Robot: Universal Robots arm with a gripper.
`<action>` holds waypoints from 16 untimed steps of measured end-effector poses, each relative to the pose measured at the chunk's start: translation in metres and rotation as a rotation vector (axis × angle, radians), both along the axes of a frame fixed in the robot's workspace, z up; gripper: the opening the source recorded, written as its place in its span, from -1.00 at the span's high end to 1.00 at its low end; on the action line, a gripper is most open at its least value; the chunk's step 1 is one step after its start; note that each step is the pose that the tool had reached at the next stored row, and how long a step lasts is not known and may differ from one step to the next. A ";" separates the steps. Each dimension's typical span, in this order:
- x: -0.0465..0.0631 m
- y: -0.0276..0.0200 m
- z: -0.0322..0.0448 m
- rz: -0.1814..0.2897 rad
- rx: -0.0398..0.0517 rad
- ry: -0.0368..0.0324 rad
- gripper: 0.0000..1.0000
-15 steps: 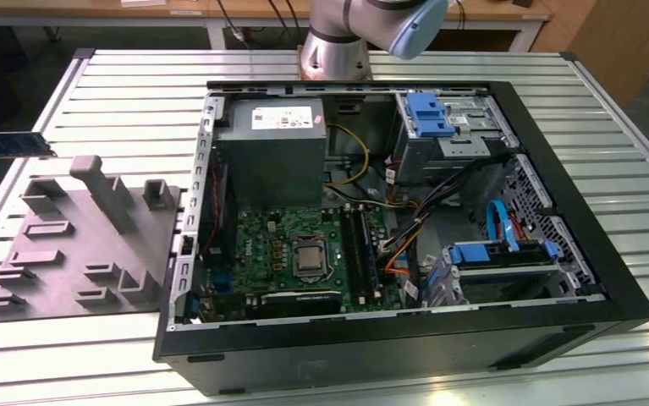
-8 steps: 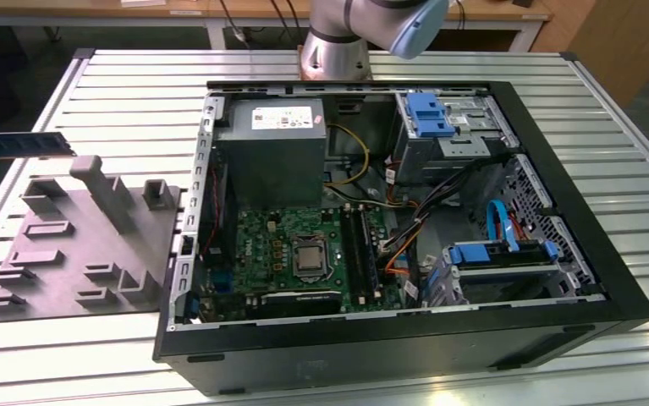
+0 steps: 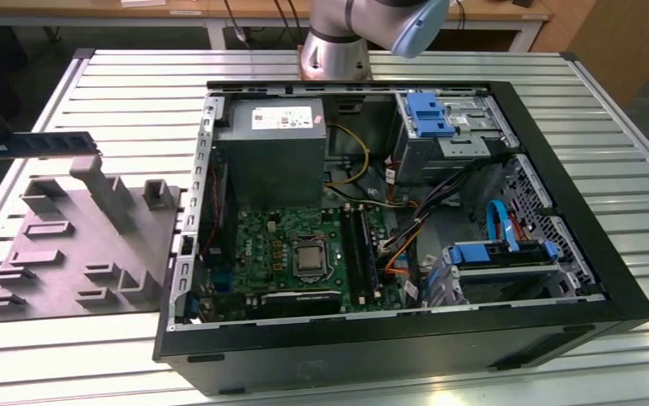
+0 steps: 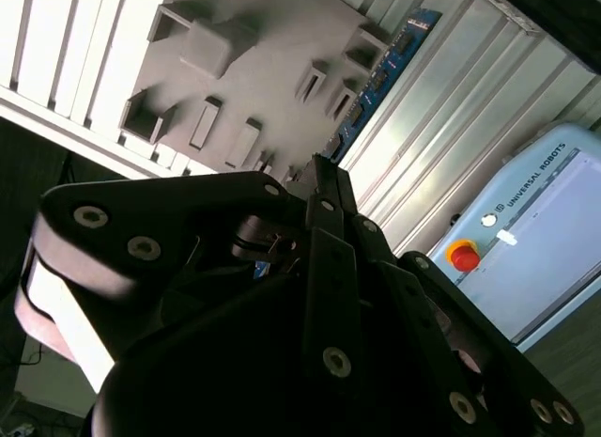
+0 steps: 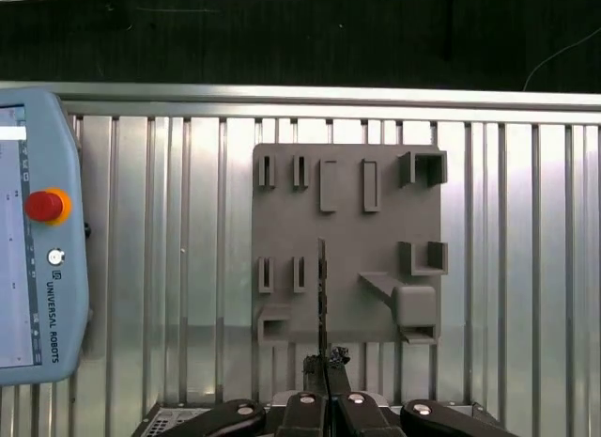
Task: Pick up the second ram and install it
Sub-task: 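Pick up the second ram and move it above second insertion slot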
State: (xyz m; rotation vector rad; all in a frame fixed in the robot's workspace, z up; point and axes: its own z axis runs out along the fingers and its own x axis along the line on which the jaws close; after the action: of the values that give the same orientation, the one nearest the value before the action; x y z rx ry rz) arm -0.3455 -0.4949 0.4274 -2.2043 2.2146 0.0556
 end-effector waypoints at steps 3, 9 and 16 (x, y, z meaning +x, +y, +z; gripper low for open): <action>0.009 0.0000 0.0000 0.000 0.0000 0.0000 0.77; 0.026 0.0000 0.0000 0.000 0.0000 0.0001 0.77; 0.042 0.0000 -0.0001 0.000 0.0000 0.0000 0.77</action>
State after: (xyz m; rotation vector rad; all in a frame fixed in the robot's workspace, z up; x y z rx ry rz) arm -0.3031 -0.4949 0.4273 -2.2044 2.2146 0.0556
